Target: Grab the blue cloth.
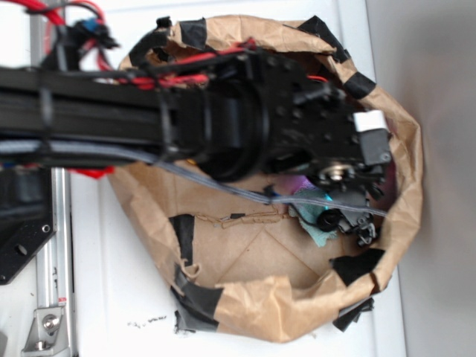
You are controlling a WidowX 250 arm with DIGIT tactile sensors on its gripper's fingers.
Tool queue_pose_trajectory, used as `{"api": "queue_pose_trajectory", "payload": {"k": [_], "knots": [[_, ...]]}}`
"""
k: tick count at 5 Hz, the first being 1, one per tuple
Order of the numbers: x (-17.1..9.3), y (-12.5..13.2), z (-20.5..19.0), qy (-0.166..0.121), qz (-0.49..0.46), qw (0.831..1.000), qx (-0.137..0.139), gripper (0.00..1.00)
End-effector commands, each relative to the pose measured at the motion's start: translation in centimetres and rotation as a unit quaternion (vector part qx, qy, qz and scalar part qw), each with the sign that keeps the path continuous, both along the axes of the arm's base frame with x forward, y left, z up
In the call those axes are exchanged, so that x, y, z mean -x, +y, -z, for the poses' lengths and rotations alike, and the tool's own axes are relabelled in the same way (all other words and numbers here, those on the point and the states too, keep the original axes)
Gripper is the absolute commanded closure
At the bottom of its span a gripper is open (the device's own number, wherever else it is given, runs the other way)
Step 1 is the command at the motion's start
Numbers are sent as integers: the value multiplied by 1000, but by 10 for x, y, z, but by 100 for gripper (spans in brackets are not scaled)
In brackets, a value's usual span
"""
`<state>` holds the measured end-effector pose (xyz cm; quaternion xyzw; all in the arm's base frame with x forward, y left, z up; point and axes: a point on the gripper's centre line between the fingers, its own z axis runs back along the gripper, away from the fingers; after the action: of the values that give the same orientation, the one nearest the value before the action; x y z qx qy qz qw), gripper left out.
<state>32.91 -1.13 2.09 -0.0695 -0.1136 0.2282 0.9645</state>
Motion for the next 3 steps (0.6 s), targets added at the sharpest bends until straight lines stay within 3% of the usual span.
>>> {"api": "queue_pose_trajectory", "payload": {"k": [1,2,3], "knots": [[32,11,-70,-52,50,997,-10,100],[47,22,-119,-56,107,993,3,100],[48,23,-155,-12,168,985,-22,100]]}}
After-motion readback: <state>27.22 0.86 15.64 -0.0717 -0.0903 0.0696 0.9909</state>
